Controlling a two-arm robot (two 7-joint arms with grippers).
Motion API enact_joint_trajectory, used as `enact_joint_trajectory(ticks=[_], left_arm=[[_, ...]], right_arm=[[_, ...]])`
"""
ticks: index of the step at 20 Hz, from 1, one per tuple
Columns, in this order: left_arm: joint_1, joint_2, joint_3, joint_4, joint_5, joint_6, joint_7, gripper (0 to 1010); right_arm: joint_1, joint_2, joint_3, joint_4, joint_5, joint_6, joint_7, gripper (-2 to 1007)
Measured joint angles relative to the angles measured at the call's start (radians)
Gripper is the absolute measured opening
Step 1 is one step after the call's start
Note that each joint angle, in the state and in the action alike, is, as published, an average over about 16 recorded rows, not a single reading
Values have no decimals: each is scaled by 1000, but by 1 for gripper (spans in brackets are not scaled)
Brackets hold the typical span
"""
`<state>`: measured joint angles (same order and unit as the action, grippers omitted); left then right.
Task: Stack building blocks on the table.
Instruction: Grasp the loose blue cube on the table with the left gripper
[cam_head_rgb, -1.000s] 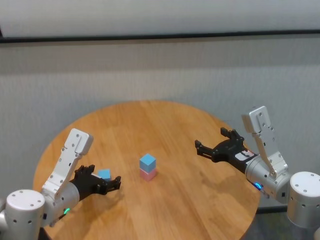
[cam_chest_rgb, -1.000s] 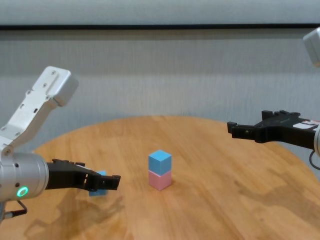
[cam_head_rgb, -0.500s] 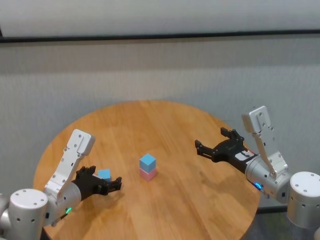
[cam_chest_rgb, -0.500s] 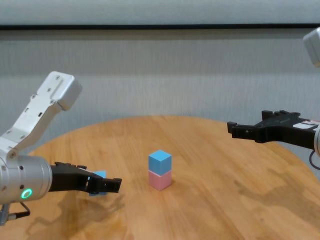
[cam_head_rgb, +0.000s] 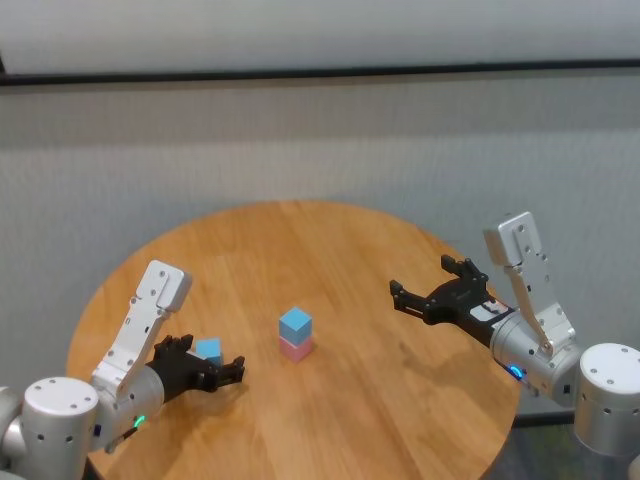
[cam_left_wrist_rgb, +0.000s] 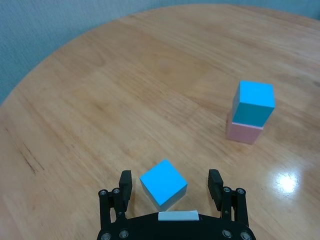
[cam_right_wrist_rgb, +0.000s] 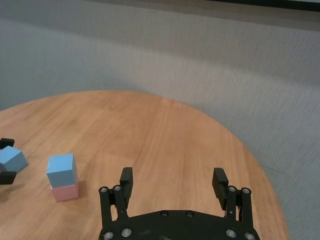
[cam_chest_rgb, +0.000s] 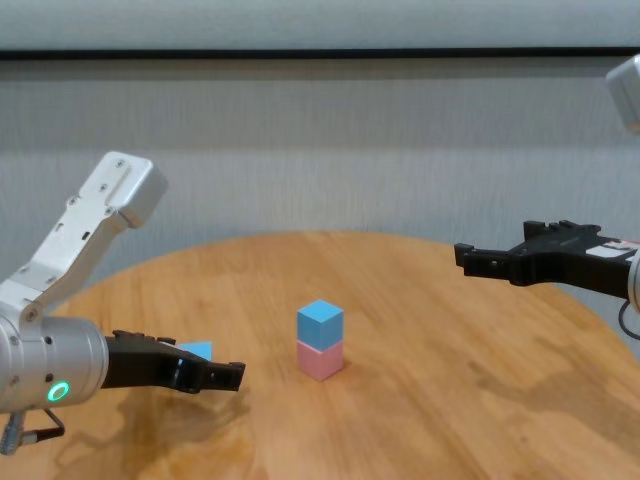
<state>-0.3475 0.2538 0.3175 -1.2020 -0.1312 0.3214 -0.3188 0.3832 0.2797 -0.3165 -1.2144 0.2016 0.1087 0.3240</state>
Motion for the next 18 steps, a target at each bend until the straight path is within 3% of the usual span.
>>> enact_joint_trajectory(ticks=[18], left_arm=[[-32, -12, 2, 58, 1, -18, -12, 1002]], right_arm=[[0, 0, 0, 0, 0, 0, 0, 1001]])
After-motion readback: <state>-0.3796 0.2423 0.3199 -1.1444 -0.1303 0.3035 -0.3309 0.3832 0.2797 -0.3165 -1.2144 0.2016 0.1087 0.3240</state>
